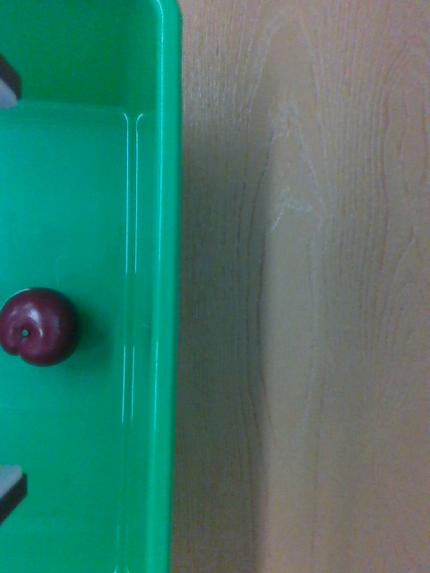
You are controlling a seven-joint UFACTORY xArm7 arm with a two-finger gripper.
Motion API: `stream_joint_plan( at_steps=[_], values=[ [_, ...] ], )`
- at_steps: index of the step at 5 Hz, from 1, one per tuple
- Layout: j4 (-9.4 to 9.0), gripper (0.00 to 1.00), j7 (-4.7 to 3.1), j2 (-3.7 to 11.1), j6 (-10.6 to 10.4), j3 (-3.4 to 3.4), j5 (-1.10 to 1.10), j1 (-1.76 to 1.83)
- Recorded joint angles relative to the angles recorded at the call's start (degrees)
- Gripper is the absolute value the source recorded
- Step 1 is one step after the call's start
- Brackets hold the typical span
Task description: Pick fruit
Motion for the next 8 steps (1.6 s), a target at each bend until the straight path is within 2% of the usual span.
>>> stream_joint_plan(
  at_steps=[1,2,3,4,5,6,7,8],
  values=[
    [-1.72,0.00,-0.17,1.36,-2.69,-0.10,-0.12,-0.16],
    [-1.72,0.00,-0.17,1.36,-2.69,-0.10,-0.12,-0.16],
    [-3.38,0.00,-0.34,2.67,-5.28,-0.20,-0.24,-0.32],
    [-3.38,0.00,-0.34,2.67,-5.28,-0.20,-0.24,-0.32],
    [-5.13,0.00,-0.51,4.05,-8.01,-0.30,-0.36,-0.49],
    [-5.13,0.00,-0.51,4.05,-8.01,-0.30,-0.36,-0.49],
    [-6.87,0.00,-0.68,5.42,-10.72,-0.41,-0.49,-0.66],
    [-6.87,0.00,-0.68,5.42,-10.72,-0.41,-0.49,-0.66]
  ],
)
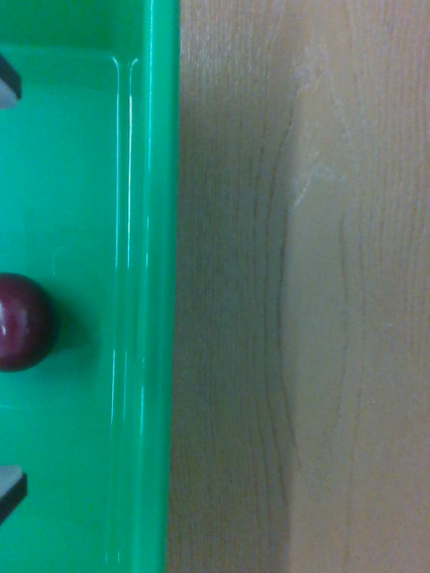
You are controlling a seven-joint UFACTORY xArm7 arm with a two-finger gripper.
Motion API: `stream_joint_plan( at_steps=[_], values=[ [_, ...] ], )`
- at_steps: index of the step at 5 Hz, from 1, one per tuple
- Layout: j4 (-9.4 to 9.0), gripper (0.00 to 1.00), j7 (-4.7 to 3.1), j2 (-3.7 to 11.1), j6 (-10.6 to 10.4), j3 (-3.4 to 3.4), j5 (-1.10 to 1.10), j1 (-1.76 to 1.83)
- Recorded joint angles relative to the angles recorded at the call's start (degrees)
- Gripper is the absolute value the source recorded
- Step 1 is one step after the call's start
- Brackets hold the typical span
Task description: Pick fruit
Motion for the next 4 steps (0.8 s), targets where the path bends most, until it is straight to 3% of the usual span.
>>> stream_joint_plan(
  at_steps=[1,2,3,4],
  values=[
    [-1.72,0.00,-0.17,1.36,-2.69,-0.10,-0.12,-0.16],
    [-1.72,0.00,-0.17,1.36,-2.69,-0.10,-0.12,-0.16],
    [-3.33,0.00,-0.33,2.62,-5.19,-0.20,-0.24,-0.32],
    [-3.33,0.00,-0.33,2.62,-5.19,-0.20,-0.24,-0.32]
  ],
)
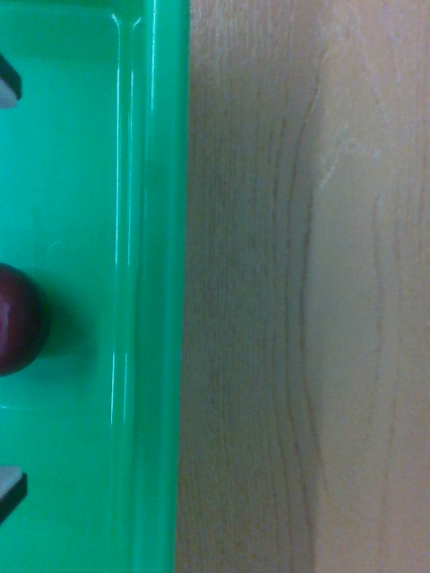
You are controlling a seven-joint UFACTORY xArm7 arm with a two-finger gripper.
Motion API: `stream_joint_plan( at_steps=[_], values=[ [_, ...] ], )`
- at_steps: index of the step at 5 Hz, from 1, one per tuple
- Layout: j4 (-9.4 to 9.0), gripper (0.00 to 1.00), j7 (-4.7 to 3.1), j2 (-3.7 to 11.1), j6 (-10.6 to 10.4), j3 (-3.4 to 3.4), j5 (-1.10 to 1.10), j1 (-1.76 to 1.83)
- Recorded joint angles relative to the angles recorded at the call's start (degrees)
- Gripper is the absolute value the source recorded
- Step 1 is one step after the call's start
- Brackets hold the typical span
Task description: Pick fruit
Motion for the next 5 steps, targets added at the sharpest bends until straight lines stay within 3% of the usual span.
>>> stream_joint_plan(
  at_steps=[1,2,3,4,5],
  values=[
    [-1.67,0.00,-0.17,1.31,-2.60,-0.10,-0.12,-0.16],
    [-1.67,0.00,-0.17,1.31,-2.60,-0.10,-0.12,-0.16],
    [-3.25,0.00,-0.32,2.56,-5.07,-0.19,-0.23,-0.31],
    [-3.25,0.00,-0.32,2.56,-5.07,-0.19,-0.23,-0.31],
    [-4.68,0.00,-0.47,3.69,-7.30,-0.28,-0.33,-0.45]
  ],
)
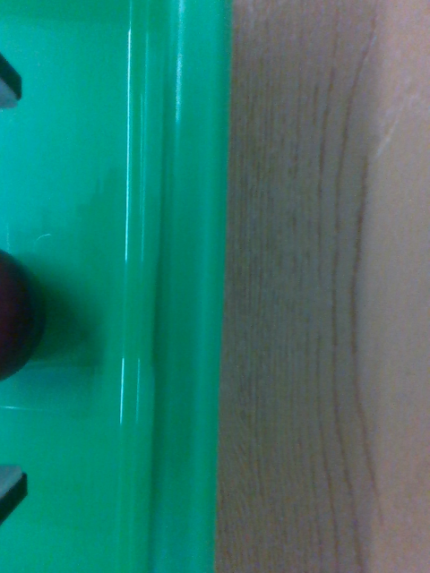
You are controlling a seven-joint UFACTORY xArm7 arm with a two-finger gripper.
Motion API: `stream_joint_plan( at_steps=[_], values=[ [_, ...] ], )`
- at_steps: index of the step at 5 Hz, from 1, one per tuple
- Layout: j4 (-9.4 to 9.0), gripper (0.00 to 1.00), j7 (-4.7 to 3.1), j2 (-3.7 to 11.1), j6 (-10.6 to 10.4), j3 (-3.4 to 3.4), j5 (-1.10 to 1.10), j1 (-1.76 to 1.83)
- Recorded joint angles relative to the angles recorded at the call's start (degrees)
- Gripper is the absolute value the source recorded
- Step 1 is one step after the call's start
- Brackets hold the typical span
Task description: Pick fruit
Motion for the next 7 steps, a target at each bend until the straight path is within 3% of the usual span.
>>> stream_joint_plan(
  at_steps=[1,2,3,4,5,6,7],
  values=[
    [0.00,0.00,0.00,0.00,0.00,0.00,0.00,0.00],
    [-1.38,0.00,-0.14,1.09,-2.16,-0.08,-0.10,-0.13],
    [-1.38,0.00,-0.14,1.09,-2.16,-0.08,-0.10,-0.13],
    [-2.66,0.00,-0.27,2.10,-4.15,-0.16,-0.19,-0.25],
    [-2.66,0.00,-0.27,2.10,-4.15,-0.16,-0.19,-0.25],
    [-3.79,0.00,-0.38,2.98,-5.91,-0.22,-0.27,-0.36],
    [-3.79,0.00,-0.38,2.98,-5.91,-0.22,-0.27,-0.36]
  ],
)
